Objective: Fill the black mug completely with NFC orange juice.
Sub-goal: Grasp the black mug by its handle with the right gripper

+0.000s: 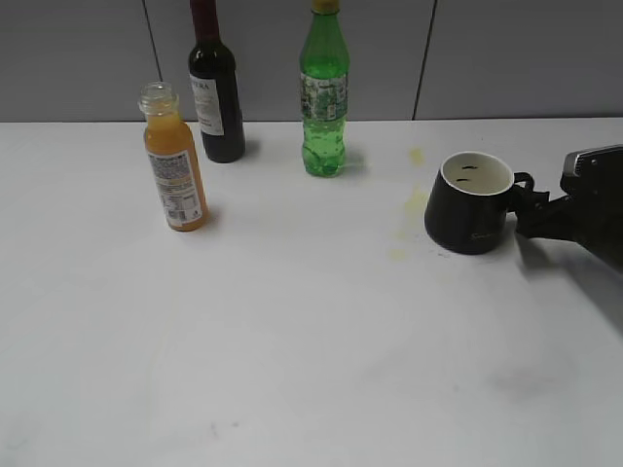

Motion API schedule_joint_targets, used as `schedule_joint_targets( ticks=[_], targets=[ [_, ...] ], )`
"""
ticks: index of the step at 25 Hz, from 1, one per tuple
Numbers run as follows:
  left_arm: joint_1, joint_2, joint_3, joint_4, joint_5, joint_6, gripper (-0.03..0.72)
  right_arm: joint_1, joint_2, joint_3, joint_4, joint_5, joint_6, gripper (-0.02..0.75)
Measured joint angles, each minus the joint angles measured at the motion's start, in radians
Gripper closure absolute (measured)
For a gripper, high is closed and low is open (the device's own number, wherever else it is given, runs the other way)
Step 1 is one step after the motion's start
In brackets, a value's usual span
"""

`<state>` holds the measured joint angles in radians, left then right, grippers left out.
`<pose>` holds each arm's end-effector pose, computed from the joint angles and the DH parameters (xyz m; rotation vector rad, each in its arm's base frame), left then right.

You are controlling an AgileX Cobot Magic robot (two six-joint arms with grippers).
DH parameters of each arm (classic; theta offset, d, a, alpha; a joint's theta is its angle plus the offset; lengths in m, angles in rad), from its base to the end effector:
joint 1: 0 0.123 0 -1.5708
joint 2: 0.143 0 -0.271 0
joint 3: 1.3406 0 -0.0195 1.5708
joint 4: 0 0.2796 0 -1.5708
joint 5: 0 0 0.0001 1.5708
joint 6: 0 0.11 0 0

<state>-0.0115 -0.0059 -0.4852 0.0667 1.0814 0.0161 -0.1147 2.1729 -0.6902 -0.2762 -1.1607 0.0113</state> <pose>0.0513 0.0059 0.2763 0.0250 2.0729 0.0831 0.3557 -0.0133 0.0239 -0.1660 1.8049 0.0767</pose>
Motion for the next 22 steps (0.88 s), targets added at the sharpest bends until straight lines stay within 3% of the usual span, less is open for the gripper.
schedule_joint_targets(
  ticks=[7, 13, 16, 21, 22],
  targets=[
    [0.000, 0.000, 0.000, 0.000, 0.000, 0.000, 0.451, 0.000, 0.053, -0.065, -0.040, 0.012, 0.036, 0.121],
    [0.000, 0.000, 0.000, 0.000, 0.000, 0.000, 0.451, 0.000, 0.077, -0.102, -0.073, 0.010, 0.048, 0.251],
    [0.000, 0.000, 0.000, 0.000, 0.000, 0.000, 0.451, 0.000, 0.079, -0.108, -0.099, 0.010, 0.049, 0.359],
    [0.000, 0.000, 0.000, 0.000, 0.000, 0.000, 0.451, 0.000, 0.081, -0.109, -0.159, -0.008, 0.049, 0.678],
    [0.000, 0.000, 0.000, 0.000, 0.000, 0.000, 0.451, 0.000, 0.081, -0.109, -0.159, -0.012, 0.051, 0.694]
  ],
)
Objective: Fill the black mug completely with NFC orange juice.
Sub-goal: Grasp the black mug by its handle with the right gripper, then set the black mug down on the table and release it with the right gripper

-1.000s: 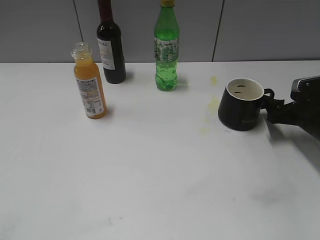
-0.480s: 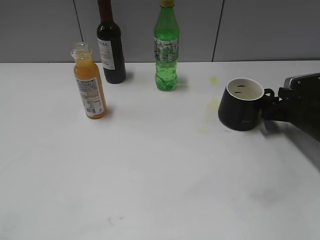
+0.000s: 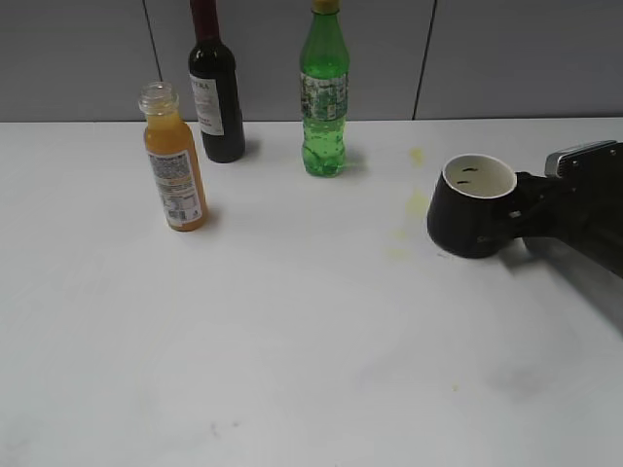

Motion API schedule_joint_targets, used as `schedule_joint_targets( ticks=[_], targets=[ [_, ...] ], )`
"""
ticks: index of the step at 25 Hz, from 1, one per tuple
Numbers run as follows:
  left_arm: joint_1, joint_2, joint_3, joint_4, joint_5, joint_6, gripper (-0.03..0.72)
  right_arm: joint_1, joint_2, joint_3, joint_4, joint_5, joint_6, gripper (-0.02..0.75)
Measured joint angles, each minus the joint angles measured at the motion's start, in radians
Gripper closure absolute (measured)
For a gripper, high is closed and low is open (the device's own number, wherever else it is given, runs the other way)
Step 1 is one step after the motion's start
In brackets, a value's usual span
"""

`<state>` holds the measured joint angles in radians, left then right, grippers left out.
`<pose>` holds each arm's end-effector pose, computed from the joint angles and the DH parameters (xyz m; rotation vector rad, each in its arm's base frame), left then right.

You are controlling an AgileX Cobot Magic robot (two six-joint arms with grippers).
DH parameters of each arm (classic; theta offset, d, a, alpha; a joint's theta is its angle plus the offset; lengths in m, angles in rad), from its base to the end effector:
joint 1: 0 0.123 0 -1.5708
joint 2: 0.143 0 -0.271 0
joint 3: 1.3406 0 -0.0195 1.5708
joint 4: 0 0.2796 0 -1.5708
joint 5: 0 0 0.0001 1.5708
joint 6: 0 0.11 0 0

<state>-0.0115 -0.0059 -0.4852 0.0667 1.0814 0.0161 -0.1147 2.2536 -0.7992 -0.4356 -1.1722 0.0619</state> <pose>0.0513 0.0059 0.2763 0.0250 2.0729 0.0831 0.3759 -0.0003 0.0135 -0.2848 1.7648 0.1934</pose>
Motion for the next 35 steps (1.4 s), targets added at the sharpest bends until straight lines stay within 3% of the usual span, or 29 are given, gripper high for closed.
schedule_joint_targets(
  ticks=[7, 13, 16, 28, 35],
  targets=[
    [0.000, 0.000, 0.000, 0.000, 0.000, 0.000, 0.451, 0.000, 0.000, 0.006, 0.007, -0.016, -0.001, 0.706],
    [0.000, 0.000, 0.000, 0.000, 0.000, 0.000, 0.451, 0.053, -0.075, 0.110, 0.110, 0.007, -0.010, 0.706],
    [0.000, 0.000, 0.000, 0.000, 0.000, 0.000, 0.451, 0.137, -0.133, 0.154, 0.155, 0.013, -0.013, 0.706],
    [0.000, 0.000, 0.000, 0.000, 0.000, 0.000, 0.451, 0.628, -0.210, 0.185, 0.472, 0.007, -0.034, 0.707],
    [0.000, 0.000, 0.000, 0.000, 0.000, 0.000, 0.451, 0.766, -0.133, 0.141, 0.616, 0.011, -0.062, 0.707]
  ],
)
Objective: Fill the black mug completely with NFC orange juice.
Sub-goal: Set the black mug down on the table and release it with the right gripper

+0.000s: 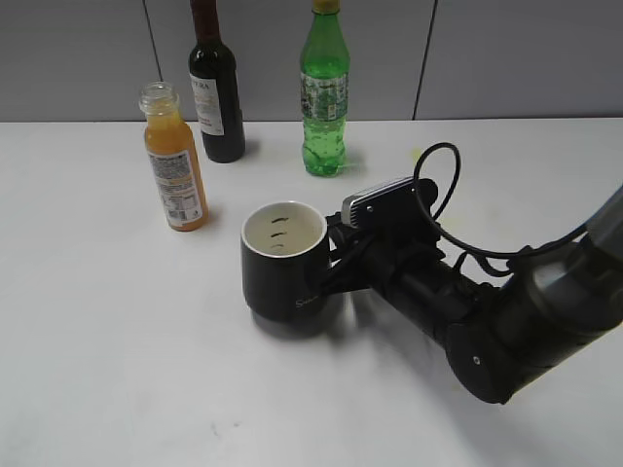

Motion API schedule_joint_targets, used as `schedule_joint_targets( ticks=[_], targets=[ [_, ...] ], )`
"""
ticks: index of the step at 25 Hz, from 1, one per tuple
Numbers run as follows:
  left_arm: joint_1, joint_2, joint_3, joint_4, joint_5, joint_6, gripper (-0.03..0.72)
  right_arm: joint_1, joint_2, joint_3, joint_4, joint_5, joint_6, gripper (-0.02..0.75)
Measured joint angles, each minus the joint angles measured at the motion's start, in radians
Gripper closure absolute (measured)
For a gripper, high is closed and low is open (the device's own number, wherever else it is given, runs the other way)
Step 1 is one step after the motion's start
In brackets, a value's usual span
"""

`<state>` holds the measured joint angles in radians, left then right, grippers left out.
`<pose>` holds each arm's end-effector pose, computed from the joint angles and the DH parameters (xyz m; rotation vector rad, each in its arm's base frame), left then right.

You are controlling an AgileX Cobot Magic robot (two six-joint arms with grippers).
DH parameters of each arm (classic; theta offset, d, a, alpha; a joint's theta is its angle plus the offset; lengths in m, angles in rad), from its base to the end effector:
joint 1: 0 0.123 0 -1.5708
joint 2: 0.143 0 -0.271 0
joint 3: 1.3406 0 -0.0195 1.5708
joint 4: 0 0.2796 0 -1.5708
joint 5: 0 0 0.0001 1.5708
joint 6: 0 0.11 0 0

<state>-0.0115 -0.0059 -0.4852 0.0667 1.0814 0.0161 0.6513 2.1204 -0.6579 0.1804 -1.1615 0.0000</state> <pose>0.0513 0.0059 0.2763 0.0250 2.0729 0.0831 0.2912 0.1992 0.0373 -0.3989 1.7581 0.3708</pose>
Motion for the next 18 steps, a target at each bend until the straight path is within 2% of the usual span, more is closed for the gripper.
schedule_joint_targets(
  ticks=[8, 18],
  targets=[
    [0.000, 0.000, 0.000, 0.000, 0.000, 0.000, 0.451, 0.029, 0.087, -0.050, 0.079, 0.001, -0.012, 0.707],
    [0.000, 0.000, 0.000, 0.000, 0.000, 0.000, 0.451, 0.030, 0.104, -0.054, 0.078, -0.025, -0.010, 0.688]
  ],
)
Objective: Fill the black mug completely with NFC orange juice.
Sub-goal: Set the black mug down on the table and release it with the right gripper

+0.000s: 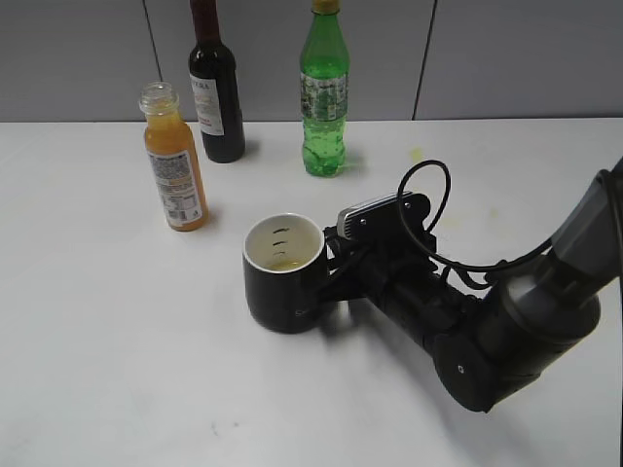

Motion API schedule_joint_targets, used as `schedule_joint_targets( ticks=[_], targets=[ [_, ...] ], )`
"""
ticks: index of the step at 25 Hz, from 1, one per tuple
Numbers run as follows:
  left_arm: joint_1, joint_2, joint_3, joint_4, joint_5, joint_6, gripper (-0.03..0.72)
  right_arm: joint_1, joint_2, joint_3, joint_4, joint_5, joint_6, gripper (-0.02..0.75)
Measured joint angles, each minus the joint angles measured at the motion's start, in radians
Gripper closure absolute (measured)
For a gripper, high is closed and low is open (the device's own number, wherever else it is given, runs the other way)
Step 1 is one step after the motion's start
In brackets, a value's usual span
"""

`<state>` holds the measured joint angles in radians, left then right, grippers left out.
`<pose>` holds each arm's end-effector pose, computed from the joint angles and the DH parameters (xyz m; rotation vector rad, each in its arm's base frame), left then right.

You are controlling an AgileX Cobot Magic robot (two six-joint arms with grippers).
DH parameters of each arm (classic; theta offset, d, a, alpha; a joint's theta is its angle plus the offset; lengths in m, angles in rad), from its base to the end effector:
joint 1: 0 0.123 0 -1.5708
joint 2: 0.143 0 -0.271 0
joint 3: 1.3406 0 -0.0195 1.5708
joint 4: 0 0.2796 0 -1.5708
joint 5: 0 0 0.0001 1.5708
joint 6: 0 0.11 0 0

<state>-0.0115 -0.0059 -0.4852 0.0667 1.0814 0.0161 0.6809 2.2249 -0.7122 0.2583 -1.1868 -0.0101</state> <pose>0.0513 0.0059 0.2763 0.0250 2.0729 0.0831 0.2939 0.2046 0.0119 -0.3685 1.7887 0.3273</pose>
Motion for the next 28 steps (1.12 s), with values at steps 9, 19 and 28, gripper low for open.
schedule_joint_targets(
  ticks=[9, 19, 28],
  targets=[
    [0.000, 0.000, 0.000, 0.000, 0.000, 0.000, 0.451, 0.002, 0.000, 0.046, -0.005, -0.031, 0.010, 0.561],
    [0.000, 0.000, 0.000, 0.000, 0.000, 0.000, 0.451, 0.002, -0.027, 0.121, 0.004, -0.060, 0.033, 0.220],
    [0.000, 0.000, 0.000, 0.000, 0.000, 0.000, 0.451, 0.002, -0.126, 0.233, 0.002, -0.032, 0.034, 0.184]
  ],
)
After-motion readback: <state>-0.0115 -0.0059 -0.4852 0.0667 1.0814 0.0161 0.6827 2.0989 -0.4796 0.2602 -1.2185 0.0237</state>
